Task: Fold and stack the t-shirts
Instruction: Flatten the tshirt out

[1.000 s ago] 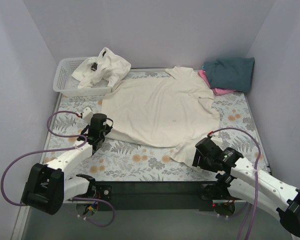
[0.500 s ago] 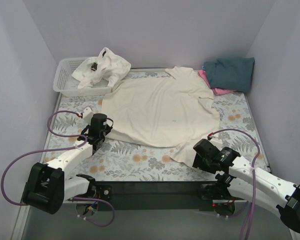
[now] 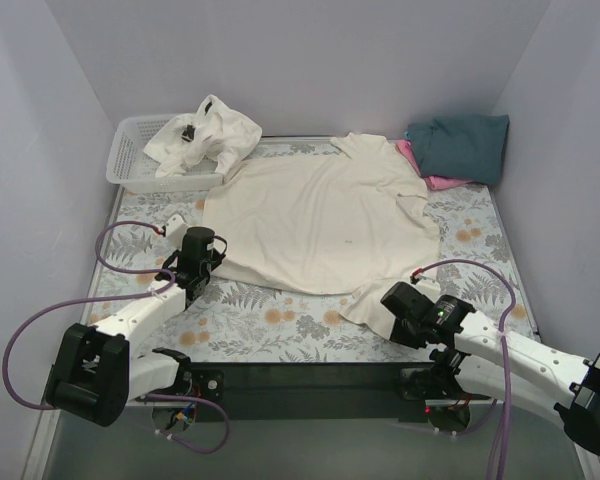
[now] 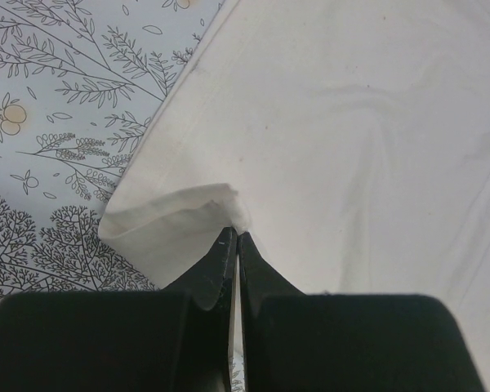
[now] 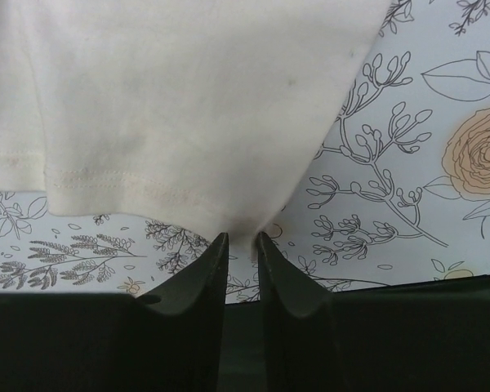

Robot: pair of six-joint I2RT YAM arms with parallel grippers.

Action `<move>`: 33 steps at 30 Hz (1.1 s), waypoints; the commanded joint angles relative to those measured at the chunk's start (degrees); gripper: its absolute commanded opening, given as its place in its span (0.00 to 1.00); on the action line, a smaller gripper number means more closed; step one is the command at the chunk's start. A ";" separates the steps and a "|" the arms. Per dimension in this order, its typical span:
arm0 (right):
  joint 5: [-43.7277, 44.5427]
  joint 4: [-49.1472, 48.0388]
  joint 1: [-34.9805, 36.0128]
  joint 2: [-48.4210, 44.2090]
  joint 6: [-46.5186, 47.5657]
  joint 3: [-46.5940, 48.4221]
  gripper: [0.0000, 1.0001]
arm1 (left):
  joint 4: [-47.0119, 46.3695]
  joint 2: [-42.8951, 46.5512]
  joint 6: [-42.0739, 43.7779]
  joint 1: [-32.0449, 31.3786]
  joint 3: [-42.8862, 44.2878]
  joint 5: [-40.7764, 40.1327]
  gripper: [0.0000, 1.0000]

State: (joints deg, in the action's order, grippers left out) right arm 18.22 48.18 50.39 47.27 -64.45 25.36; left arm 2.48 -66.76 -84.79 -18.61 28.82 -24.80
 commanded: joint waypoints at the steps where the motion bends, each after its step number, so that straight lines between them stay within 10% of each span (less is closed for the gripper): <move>1: 0.41 2.09 1.02 0.02 -2.26 1.43 0.16 | -0.72 -0.12 0.77 -0.20 -0.08 -1.22 0.00; 33: 3.49 3.14 5.59 6.61 -7.89 2.85 0.20 | -1.69 -0.74 1.30 -0.20 -0.43 -0.78 0.00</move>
State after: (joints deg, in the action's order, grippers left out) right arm 20.93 50.68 54.81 53.98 -70.06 27.92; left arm 1.26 -68.18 -84.16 -18.61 28.56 -24.77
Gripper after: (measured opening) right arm 0.196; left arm 0.016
